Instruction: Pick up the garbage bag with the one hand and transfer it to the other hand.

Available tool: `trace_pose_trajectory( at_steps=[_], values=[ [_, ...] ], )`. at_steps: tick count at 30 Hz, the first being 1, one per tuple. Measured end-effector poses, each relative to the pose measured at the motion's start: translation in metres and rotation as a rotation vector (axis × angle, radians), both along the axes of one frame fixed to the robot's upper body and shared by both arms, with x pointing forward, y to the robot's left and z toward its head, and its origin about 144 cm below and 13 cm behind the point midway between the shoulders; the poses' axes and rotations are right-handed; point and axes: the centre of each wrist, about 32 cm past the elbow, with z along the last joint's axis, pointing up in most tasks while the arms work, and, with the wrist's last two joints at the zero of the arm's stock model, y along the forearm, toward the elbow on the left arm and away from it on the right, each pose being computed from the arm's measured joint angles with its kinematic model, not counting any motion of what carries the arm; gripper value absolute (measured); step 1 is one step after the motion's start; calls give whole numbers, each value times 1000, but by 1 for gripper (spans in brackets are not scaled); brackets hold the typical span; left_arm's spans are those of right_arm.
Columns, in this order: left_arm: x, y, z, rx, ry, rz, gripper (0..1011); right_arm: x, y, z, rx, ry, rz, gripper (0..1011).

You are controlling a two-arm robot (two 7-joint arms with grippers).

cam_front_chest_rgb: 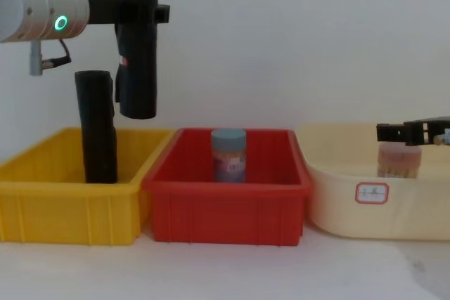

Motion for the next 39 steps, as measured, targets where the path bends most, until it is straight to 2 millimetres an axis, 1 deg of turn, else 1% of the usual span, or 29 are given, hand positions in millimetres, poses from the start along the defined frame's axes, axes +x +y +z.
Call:
trace_pose_trajectory(
  at_steps=[16,30,35,39],
  values=[
    [27,-5,6,-23,-13,-199,519,0,0,0,0,-10,21,1004],
    [55,-12,5,-58,-19,-403,519,-11,-4,12,56,-104,169,1004],
    [67,-15,3,-77,-20,-479,519,-15,-6,18,81,-134,241,1004],
    [81,-20,-1,-88,-16,-551,519,-18,-8,22,99,-151,297,1004]
  ],
)
